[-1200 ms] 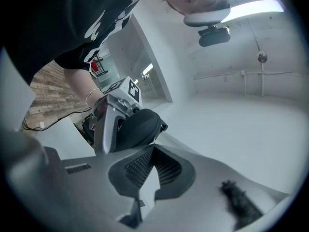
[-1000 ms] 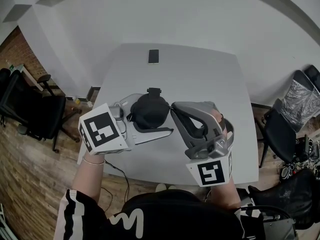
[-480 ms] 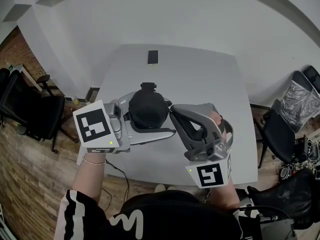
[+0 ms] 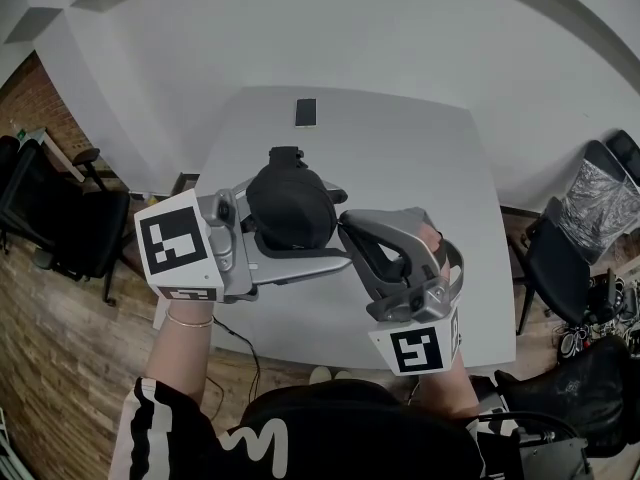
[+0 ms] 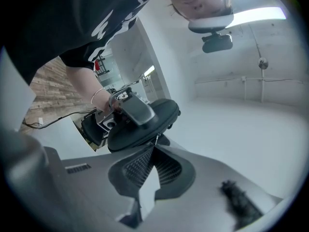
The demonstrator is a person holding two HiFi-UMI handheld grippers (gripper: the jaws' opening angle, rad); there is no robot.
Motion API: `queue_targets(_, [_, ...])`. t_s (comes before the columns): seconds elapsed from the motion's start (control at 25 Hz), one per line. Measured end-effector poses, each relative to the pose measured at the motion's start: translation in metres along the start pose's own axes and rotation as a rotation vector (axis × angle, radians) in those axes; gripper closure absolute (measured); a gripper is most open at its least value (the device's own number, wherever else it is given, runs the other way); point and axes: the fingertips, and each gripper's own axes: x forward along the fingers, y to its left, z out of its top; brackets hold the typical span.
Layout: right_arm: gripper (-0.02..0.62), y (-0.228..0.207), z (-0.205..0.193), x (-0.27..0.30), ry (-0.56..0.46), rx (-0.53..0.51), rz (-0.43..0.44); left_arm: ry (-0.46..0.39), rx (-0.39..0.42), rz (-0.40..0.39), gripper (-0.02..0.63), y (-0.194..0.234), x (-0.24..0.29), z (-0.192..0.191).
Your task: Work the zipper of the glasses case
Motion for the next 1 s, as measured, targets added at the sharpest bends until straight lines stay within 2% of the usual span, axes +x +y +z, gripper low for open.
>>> queue_targets(0.12, [0.592,0.003,-0.002,0.003,0.004,-0.001,0.003,-0.041,-0.004,-0.002,0.348,0.003,-0.003,0.007])
queue_targets(0.32, [0.592,0.000,0.000,0.000,0.000,0.017,-0.010,-0.057,-0.002,-0.008,0.348,0.000,-0.001,0.017])
queue_targets(0.52, [0.592,0.000,0.003,-0.004,-0.018,0.036,-0.014,-0.125,-0.045,-0.014,0.348,-0.001,-0.001,0.025])
queue_targets(0.72, [0.592,0.004,-0.001,-0.007,0.007,0.036,0.005,-0.156,-0.094,-0.002,0.348,0.002,-0.002,0.025])
queue_targets(1.0, [0.592,0.009,-0.005,-0.008,0.058,0.023,0.070,-0.142,-0.167,0.031,0.347,0.006,-0.003,0.020])
